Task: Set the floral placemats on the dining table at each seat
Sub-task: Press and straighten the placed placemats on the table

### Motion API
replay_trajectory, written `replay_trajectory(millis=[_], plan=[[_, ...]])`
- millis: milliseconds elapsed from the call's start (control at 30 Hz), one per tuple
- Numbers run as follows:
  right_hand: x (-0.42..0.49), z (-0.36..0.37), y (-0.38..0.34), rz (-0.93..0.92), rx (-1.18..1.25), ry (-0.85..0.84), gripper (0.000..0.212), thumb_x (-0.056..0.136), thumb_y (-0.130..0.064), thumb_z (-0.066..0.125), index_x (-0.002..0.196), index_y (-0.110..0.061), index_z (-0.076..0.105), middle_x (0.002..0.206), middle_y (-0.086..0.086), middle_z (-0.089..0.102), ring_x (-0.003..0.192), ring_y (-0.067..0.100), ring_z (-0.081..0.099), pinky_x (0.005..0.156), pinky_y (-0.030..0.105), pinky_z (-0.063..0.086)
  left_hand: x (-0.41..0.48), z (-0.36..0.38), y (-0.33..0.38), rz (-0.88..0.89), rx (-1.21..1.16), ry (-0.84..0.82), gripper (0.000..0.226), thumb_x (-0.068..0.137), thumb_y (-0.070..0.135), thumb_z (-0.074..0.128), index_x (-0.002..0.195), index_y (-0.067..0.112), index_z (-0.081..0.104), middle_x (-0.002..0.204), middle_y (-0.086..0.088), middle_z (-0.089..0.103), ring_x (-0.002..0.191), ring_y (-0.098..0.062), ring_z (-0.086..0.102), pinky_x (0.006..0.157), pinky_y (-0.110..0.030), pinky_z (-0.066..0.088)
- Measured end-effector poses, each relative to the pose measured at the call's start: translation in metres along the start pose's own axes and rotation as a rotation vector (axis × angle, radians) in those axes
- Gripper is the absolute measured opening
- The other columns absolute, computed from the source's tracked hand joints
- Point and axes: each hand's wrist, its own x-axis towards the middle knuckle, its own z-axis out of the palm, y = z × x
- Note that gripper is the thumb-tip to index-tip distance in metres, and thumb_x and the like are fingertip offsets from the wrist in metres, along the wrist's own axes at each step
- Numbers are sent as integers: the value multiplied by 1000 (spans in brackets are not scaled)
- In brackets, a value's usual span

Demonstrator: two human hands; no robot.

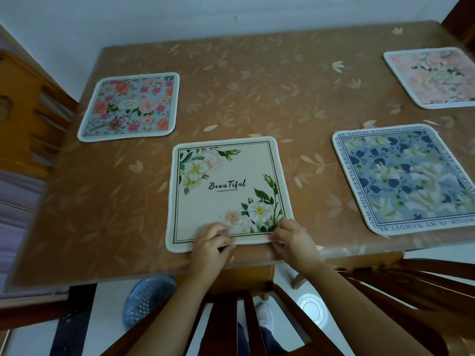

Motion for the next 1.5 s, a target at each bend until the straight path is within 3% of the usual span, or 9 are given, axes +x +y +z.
replay_trajectory(millis=[333, 700, 833, 1067, 1167, 1300, 1500], plan=[[-5, 1, -1, 13, 1, -10, 17, 60, 4, 79, 68, -5, 67, 74, 15, 61, 70, 33, 58, 59, 30, 41, -7, 4, 1, -26, -35, -14, 12, 64, 2, 79, 73, 4, 72, 100, -12, 65, 97, -30, 58, 82, -49, 49], [-8, 7, -2, -8, 19, 16, 14, 64, 2, 76, 71, -2, 65, 76, 17, 61, 70, 35, 56, 54, 46, 52, -11, 5, -4, 1, 5, -9, 13, 67, 1, 76, 79, 5, 72, 105, -12, 64, 100, -31, 57, 86, -48, 48], [-13, 8, 0, -12, -39, 20, 21, 62, -8, 81, 77, -7, 66, 82, 14, 61, 75, 32, 57, 57, 44, 53, -15, 3, -10, -15, 60, 5, 28, 66, 11, 79, 93, 10, 71, 118, -12, 61, 114, -33, 49, 97, -46, 36], [-18, 14, 1, 53, -152, 36, 40, 65, -25, 80, 102, -14, 66, 108, 17, 61, 99, 37, 57, 79, 50, 48, -27, -17, -31, -30, 223, -50, 45, 77, 22, 70, 120, 19, 57, 140, -11, 42, 132, -28, 25, 101, -58, 24], [-16, 16, -3, 39, -194, 48, 44, 65, -25, 81, 104, -14, 66, 110, 19, 62, 103, 40, 57, 79, 53, 47, -26, -22, -33, -33, 263, -88, 44, 81, 20, 67, 123, 21, 55, 142, -10, 38, 134, -27, 20, 101, -61, 20], [-14, 18, -5, 70, -194, 71, 41, 67, -28, 79, 103, -15, 67, 111, 18, 62, 105, 39, 56, 81, 53, 45, -26, -21, -31, -7, 305, -112, 44, 78, 14, 69, 120, 19, 58, 138, -14, 44, 130, -38, 29, 96, -67, 23], [-14, 21, -6, 77, -198, 79, 40, 66, -31, 79, 102, -16, 68, 109, 17, 63, 102, 38, 57, 81, 52, 45, -26, -18, -36, -47, 217, -67, 40, 83, 16, 63, 122, 22, 55, 143, -8, 36, 134, -24, 14, 103, -61, 14]])
